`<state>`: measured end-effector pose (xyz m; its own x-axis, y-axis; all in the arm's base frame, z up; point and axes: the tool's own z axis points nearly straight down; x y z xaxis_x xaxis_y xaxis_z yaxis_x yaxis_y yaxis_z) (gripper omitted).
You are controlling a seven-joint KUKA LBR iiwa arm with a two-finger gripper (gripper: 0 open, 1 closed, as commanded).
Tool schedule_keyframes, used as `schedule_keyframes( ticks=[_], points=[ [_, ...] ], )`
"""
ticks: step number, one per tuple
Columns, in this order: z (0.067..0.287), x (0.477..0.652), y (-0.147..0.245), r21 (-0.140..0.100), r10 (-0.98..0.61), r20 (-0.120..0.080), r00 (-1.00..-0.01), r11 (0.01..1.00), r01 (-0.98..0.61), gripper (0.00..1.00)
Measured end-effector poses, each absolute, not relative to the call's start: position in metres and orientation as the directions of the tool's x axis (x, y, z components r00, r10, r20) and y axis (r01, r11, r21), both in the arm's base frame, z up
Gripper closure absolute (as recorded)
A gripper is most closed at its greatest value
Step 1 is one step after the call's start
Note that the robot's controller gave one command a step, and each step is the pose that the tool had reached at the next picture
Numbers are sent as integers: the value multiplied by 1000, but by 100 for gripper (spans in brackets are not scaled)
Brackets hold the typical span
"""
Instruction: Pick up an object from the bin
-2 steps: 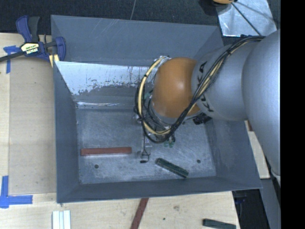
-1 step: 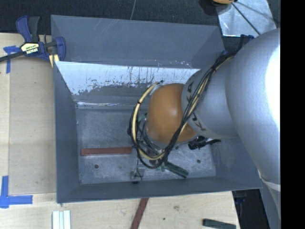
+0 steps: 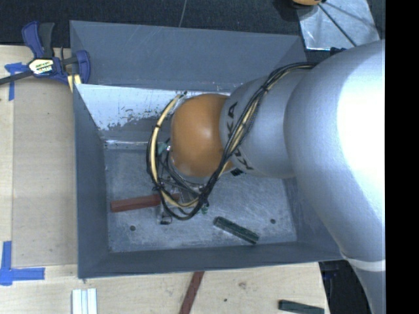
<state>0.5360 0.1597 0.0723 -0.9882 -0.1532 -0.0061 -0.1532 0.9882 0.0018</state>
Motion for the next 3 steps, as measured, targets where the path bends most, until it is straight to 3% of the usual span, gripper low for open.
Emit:
schedule_keyframes(
  ticks=[1,2,3],
  points=[
    [72,536,160,2,-153,-6,-988,988,-153,100],
    [182,570,151,0,-130,-1,-992,992,-130,100],
    [182,570,151,0,-130,-1,-992,992,-130,100]
  ],
)
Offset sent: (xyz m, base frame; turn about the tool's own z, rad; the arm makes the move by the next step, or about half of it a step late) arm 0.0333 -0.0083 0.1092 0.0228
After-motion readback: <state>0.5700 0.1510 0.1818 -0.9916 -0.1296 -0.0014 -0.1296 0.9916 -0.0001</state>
